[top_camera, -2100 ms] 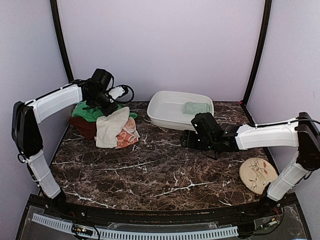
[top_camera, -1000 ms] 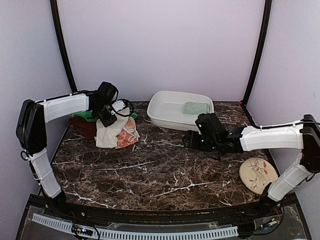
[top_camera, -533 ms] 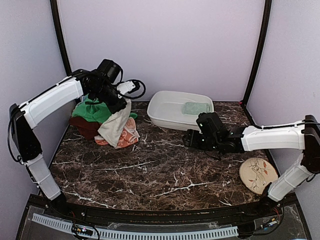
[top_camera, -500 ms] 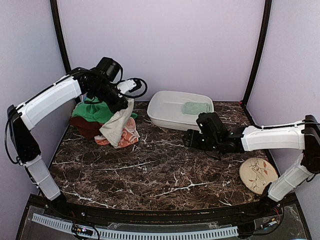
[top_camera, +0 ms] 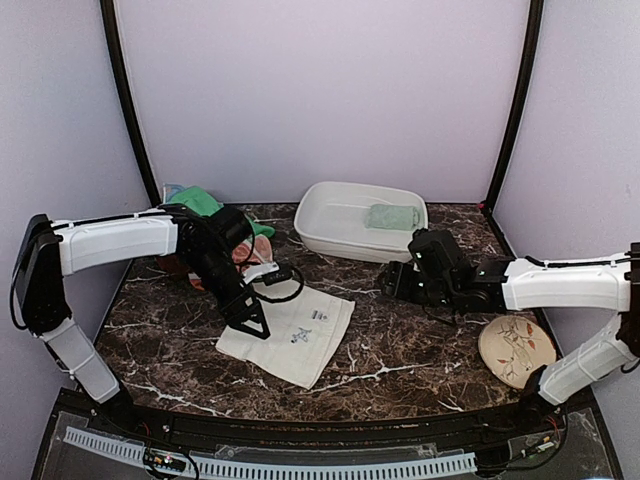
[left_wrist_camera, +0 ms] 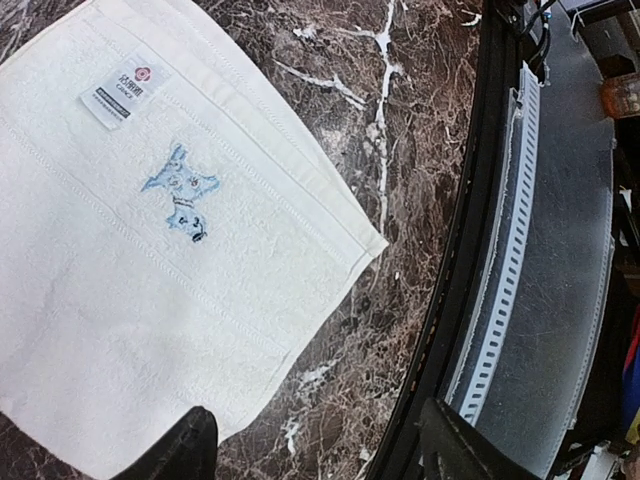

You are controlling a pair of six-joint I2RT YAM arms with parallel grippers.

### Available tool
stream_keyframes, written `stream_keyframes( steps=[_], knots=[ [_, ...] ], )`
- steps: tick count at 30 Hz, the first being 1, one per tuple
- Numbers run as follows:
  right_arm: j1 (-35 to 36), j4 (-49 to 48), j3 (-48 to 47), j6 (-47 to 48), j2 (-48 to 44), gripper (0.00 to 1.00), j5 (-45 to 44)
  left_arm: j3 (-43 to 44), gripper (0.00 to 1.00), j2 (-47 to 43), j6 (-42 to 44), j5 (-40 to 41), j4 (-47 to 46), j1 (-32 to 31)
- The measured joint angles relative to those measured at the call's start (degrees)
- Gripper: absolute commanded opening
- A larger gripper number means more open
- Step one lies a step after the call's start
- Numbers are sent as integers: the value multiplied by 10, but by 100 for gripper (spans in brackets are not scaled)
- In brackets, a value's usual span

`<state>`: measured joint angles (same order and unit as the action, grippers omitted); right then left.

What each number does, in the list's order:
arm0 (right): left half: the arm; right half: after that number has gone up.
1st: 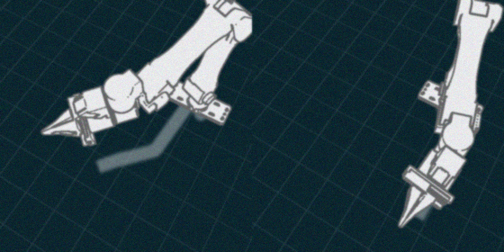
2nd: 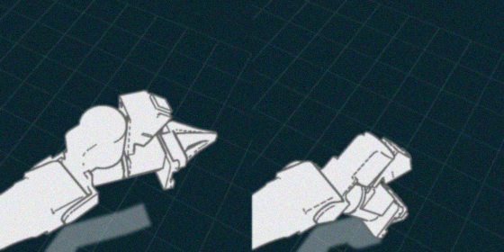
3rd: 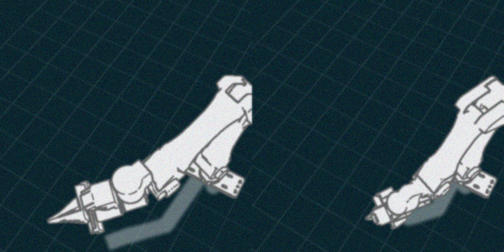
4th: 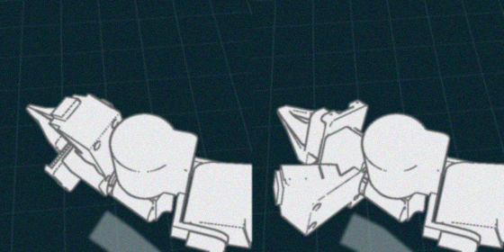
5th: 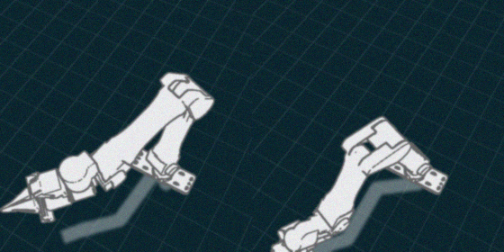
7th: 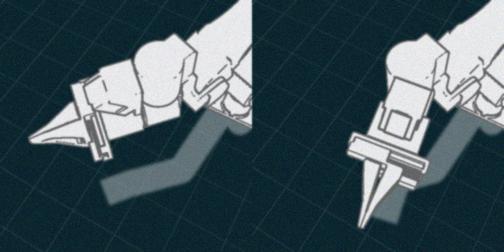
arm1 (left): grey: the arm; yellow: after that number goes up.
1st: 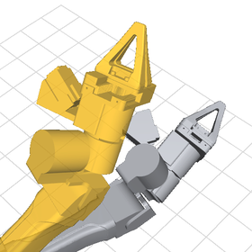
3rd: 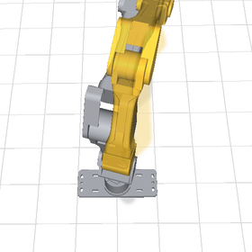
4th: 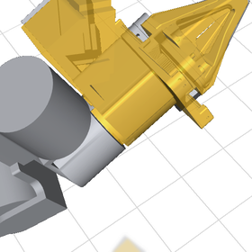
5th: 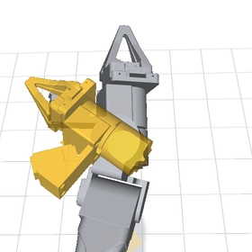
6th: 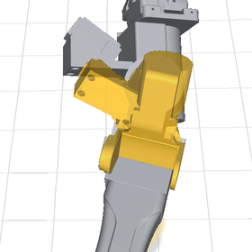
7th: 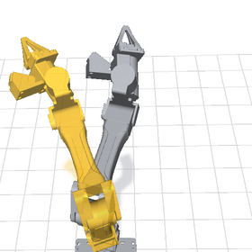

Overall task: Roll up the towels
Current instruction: Place the towel at the center of the board, then pick up the towel from the center of the board.

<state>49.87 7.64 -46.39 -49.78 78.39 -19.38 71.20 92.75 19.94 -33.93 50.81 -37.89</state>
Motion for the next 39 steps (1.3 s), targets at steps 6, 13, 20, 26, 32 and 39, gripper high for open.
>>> stream_keyframes(
  steps=[6,13,20,26,32,39],
  knots=[
    [0,30,3,-2,-12,76,-13,-9,68,4,34,-17,-29,-8],
    [-10,66,3,0,-12,76,-19,-37,65,13,66,23,-74,-121],
    [-23,47,3,-2,29,79,17,0,65,98,17,89,-149,-148],
    [-27,22,-45,-2,155,78,65,57,65,134,-78,106,-235,-63],
    [-29,2,-76,-8,209,75,92,166,64,231,-146,109,-282,-51],
    [-33,-12,-1,-29,124,74,92,215,59,332,-193,106,-285,-70]
  ],
)
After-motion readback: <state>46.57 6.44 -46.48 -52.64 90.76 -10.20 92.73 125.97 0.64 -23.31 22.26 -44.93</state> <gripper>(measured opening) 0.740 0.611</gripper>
